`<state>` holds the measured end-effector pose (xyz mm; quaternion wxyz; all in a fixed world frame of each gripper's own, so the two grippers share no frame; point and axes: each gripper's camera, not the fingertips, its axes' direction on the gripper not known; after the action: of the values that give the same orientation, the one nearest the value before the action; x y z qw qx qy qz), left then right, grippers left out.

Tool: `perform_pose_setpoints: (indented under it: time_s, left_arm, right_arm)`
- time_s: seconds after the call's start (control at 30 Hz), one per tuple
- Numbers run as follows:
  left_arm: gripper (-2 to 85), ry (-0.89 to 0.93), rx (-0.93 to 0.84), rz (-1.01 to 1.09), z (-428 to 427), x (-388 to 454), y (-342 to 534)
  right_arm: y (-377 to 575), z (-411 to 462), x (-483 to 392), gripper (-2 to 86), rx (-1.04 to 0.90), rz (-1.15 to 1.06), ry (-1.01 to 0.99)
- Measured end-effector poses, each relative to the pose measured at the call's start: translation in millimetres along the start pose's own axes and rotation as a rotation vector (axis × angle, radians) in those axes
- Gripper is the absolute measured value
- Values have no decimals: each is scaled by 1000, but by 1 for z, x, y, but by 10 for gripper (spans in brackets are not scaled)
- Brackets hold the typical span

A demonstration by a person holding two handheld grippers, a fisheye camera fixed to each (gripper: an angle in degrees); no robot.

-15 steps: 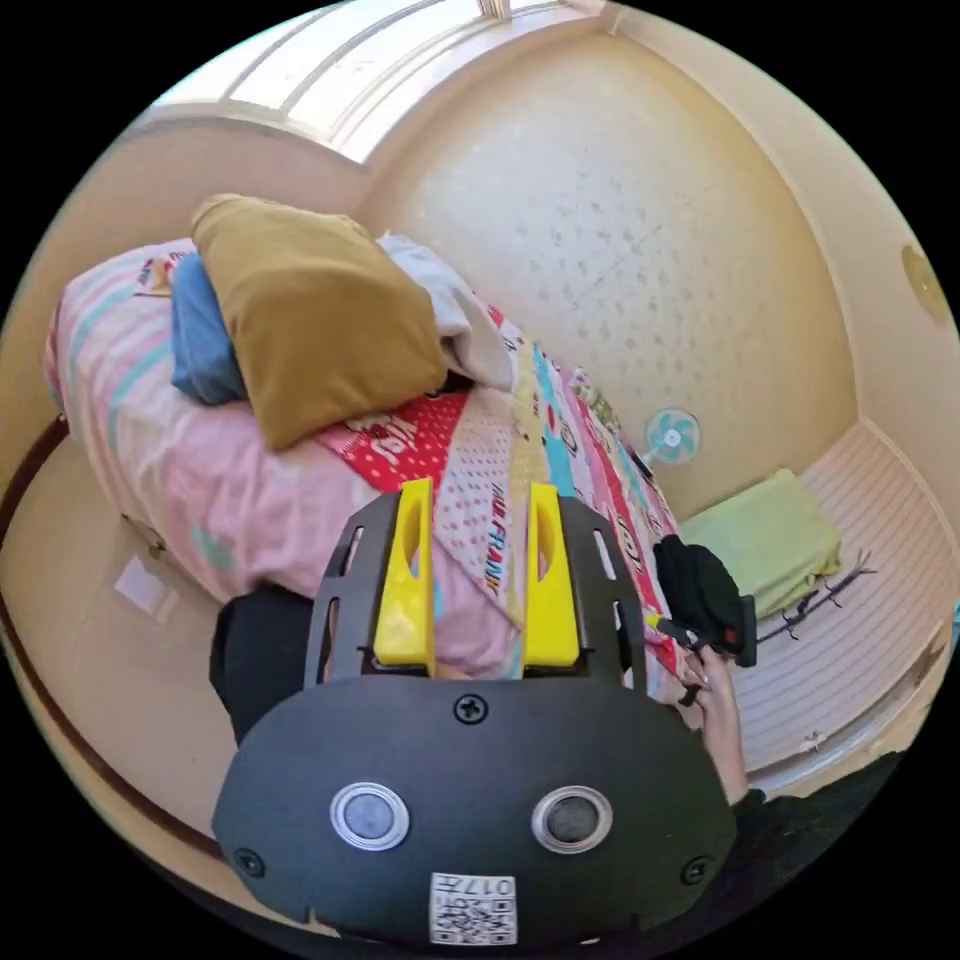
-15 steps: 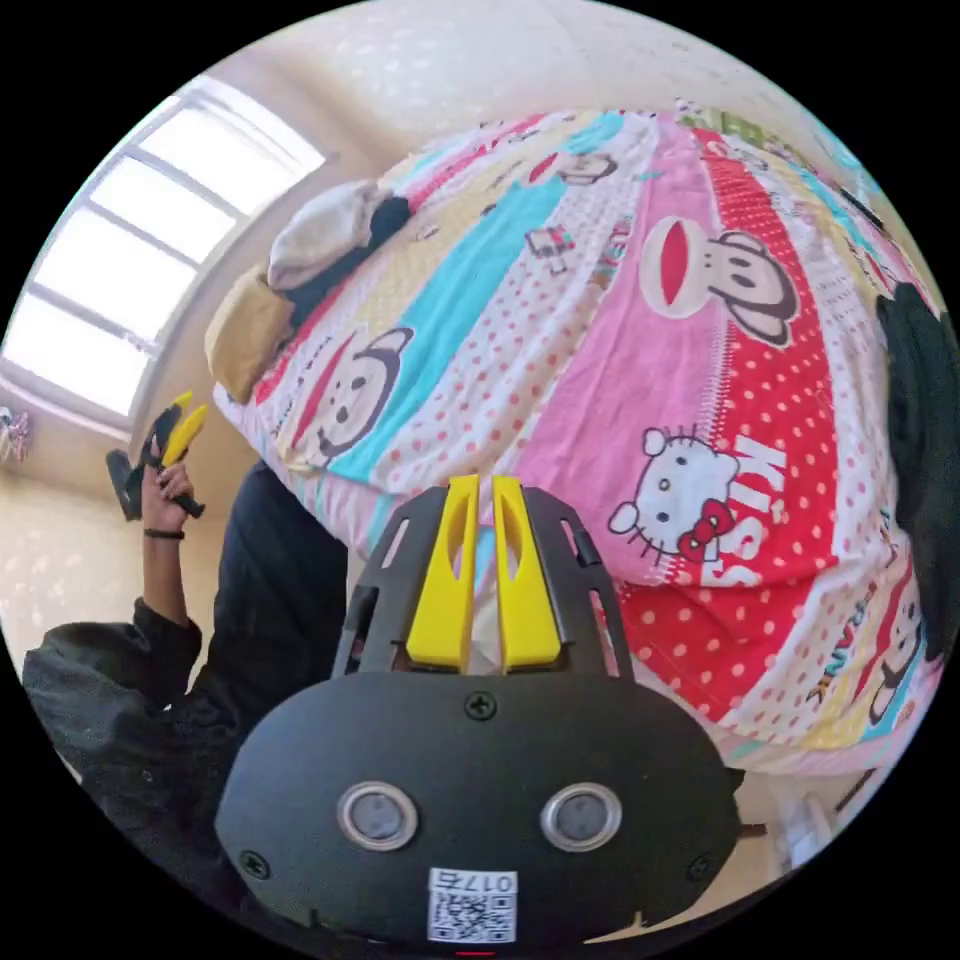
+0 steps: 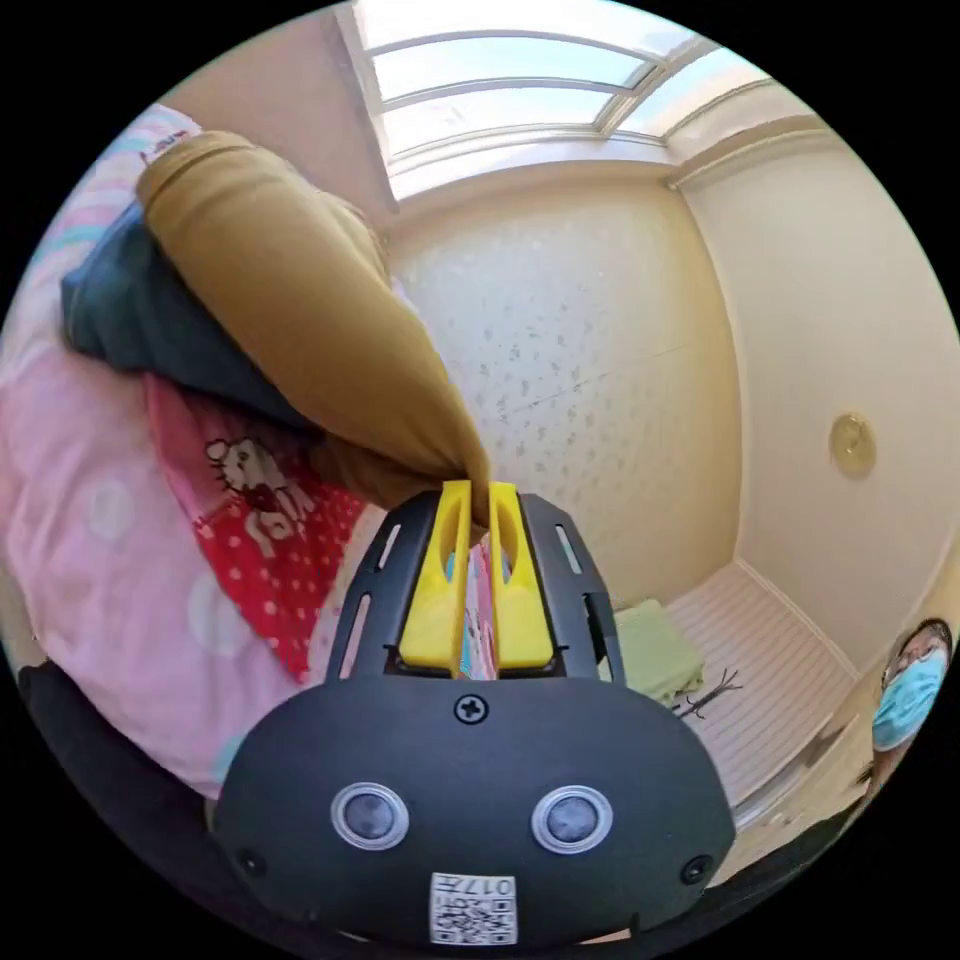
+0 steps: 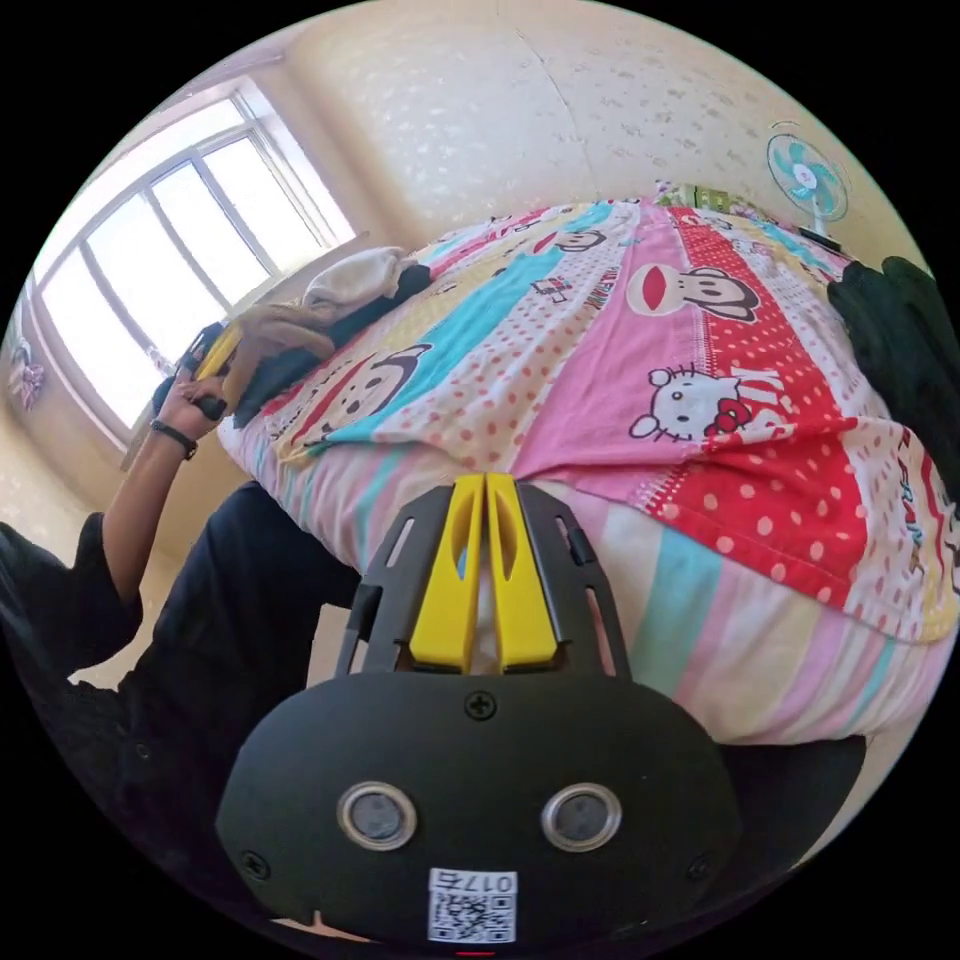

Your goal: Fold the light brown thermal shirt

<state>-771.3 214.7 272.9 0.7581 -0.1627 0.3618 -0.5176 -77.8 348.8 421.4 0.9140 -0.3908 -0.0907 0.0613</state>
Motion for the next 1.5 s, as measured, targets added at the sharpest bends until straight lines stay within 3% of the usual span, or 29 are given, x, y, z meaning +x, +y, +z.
perform_pose_setpoints:
  time_s: [0.13, 0.17, 0.23, 0.33, 0.4, 0.47, 0.5, 0.53, 0.57, 0.63, 0.7, 0.77, 0.8, 0.87, 1.07, 1.2, 1.27, 1.3, 1.33, 1.37, 1.43, 1.5]
  left_arm:
    - [0, 159, -395, 275, 91, 99, 94]
    - [2, 200, -465, 309, 100, 108, 111]
    - [19, 280, -784, 377, 128, 132, 197]
    - [44, 380, -1070, 393, 119, 142, 297]
    - [54, 414, -1128, 393, 93, 145, 330]
    - [72, 368, -1121, 422, 65, 146, 338]
    - [95, 217, -1042, 438, 45, 141, 330]
    - [118, -1, -894, 430, 20, 131, 314]
    - [129, -110, -804, 412, 6, 125, 305]
    - [144, -405, -453, 278, -48, 91, 276]
    - [155, -431, -378, 161, -61, 61, 265]
    - [141, -346, -513, 60, -43, 33, 264]
    - [113, -221, -635, -16, -27, 21, 268]
    - [84, -192, -615, -50, -29, 29, 269]
    - [78, -222, -540, 148, -16, 162, 255]
    - [57, 34, -584, 309, 22, 223, 262]
    - [51, 191, -773, 317, 60, 231, 273]
    - [48, 309, -974, 257, 89, 226, 281]
    - [44, 400, -1125, 180, 107, 215, 289]
    - [33, 448, -1159, 157, 110, 209, 292]
    - [6, 579, -1063, 85, 86, 186, 282]
    - [6, 587, -901, 122, 54, 175, 260]
  right_arm:
    - [-4, -24, 25, 10, -61, 28, -153]
    - [1, -35, 36, 11, -15, 60, -195]
    - [15, -53, 52, 16, 81, 120, -232]
    - [32, -67, 73, 25, 122, 212, -232]
    - [32, -69, 79, 29, 128, 223, -263]
    - [27, -71, 77, 32, 141, 241, -268]
    - [25, -70, 76, 32, 140, 243, -258]
    - [23, -71, 74, 32, 139, 245, -242]
    - [20, -71, 73, 33, 134, 245, -242]
    - [16, -73, 77, 33, 119, 254, -260]
    - [15, -76, 81, 35, 111, 267, -290]
    - [14, -85, 85, 38, 93, 306, -317]
    - [14, -89, 85, 39, 86, 320, -312]
    - [11, -119, 79, 45, 76, 354, -229]
    - [33, -229, 13, 105, 317, 165, -125]
    - [38, -236, -37, 155, 313, 10, -281]
    - [30, -213, -54, 172, 203, 37, -216]
    - [29, -207, -53, 173, 187, 76, -190]
    - [29, -199, -46, 169, 171, 150, -219]
    - [31, -194, -34, 162, 172, 229, -295]
    - [41, -193, -14, 126, 217, 336, -421]
    - [52, -196, 0, 97, 277, 393, -483]
